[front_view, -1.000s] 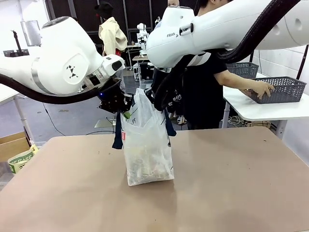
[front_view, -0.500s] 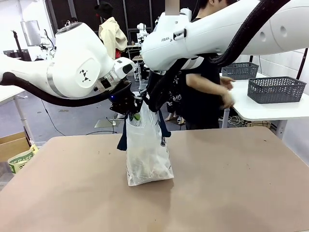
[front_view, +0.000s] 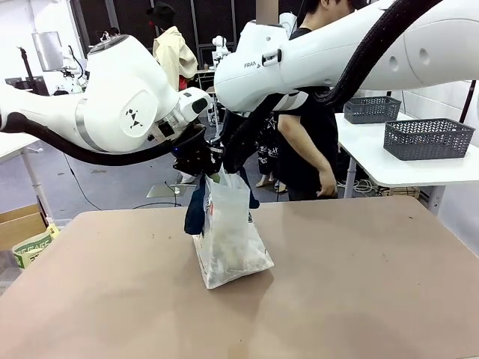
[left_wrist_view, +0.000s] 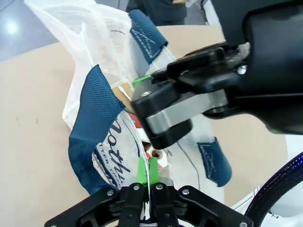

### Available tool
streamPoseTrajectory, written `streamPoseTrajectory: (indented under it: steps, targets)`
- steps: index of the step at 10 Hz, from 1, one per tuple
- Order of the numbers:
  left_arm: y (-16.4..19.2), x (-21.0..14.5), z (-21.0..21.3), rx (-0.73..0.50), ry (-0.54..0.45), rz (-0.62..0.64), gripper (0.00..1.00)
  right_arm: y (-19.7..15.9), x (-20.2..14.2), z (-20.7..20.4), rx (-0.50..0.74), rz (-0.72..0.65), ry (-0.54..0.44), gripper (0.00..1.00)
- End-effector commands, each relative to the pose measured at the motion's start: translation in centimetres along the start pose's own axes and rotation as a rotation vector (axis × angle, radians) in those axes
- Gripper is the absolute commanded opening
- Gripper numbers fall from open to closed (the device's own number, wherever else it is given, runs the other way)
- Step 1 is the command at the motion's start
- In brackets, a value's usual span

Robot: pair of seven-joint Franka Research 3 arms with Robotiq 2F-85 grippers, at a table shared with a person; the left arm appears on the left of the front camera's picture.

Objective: Transfer purchased items from the store into the shopping bag.
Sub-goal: Move the Reusable shopping bag to the right side of the table.

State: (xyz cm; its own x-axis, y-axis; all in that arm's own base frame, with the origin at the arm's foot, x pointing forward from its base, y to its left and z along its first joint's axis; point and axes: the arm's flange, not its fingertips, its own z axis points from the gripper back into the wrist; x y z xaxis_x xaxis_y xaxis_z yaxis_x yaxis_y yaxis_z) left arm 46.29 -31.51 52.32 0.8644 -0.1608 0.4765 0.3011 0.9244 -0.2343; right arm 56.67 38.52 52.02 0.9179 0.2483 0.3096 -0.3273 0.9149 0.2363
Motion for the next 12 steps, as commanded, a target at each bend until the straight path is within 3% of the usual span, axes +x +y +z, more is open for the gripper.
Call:
streamPoseTrajectory:
  steps: [1,8,9,12]
  targets:
    - [0.3,-0.2,0.3,-0.018,-0.049,-0.029,0.00,0.9,0.7,-0.4,0.043,-0.031,-0.017,0.00]
    - [0.8,-0.7,1.0,-0.001,-0.109,-0.094,0.00,0.6,0.2,0.2,0.097,0.025,0.053,0.00]
    - [0.5,-0.4,0.1,-0.006,-0.075,-0.024,0.00,0.6,0.0,0.6,0.171,-0.014,0.124,0.00]
    - [0.7,-0.1,0.8,-0.018,-0.078,-0.139,0.00,0.6,-0.3,0.9,0.214,-0.183,0.110,0.00]
